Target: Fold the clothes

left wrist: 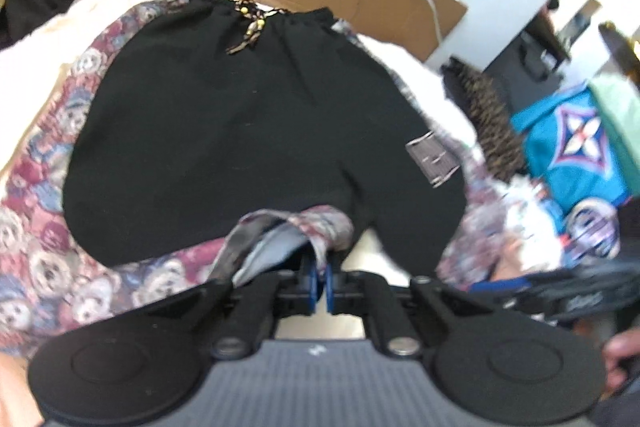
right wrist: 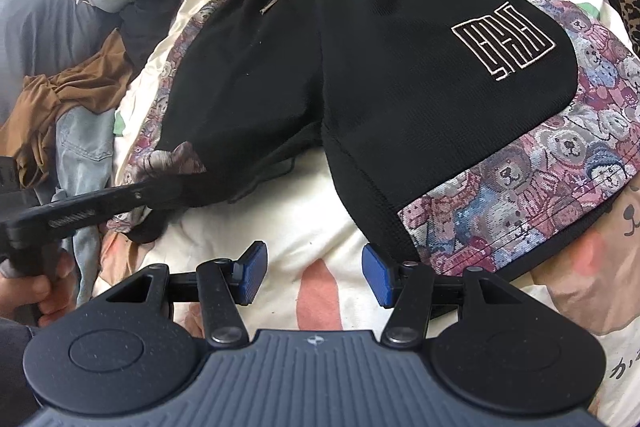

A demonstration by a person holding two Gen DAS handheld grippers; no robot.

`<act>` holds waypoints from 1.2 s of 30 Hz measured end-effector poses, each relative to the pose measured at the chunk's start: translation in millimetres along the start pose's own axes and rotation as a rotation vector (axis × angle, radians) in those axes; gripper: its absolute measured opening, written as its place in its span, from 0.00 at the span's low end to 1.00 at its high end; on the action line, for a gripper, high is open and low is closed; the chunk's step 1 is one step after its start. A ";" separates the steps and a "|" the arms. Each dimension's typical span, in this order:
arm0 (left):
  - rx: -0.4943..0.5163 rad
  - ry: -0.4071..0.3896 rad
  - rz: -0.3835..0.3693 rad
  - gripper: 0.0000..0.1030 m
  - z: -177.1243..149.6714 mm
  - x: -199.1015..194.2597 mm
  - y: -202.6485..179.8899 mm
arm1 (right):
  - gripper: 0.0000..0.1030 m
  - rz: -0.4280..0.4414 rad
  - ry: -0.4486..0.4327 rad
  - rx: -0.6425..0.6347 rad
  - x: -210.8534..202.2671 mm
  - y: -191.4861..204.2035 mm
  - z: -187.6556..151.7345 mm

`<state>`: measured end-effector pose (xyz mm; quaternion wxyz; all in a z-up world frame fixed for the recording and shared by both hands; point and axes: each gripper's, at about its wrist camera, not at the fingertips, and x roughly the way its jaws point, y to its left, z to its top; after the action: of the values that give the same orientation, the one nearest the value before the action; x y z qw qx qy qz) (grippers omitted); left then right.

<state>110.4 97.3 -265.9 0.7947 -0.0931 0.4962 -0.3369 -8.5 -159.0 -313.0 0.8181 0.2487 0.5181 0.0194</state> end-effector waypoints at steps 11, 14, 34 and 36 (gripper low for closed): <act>-0.191 0.021 -0.125 0.12 -11.9 11.6 1.7 | 0.55 0.005 0.002 0.010 -1.3 -2.2 -3.0; -0.092 0.014 -0.034 0.44 -16.7 18.5 -3.2 | 0.55 -0.001 0.015 0.011 2.4 -5.3 -4.4; 0.117 0.173 -0.041 0.04 -49.6 42.6 -12.1 | 0.55 0.019 0.069 0.035 17.9 -5.8 -14.2; 0.120 0.174 -0.070 0.04 -47.9 40.8 -18.3 | 0.55 0.033 0.064 0.055 16.8 -6.5 -14.0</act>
<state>73.0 66.8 -310.2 0.7404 -0.0332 0.5388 -0.4004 -14.2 -154.4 -334.7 0.7935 0.2789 0.5402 0.0267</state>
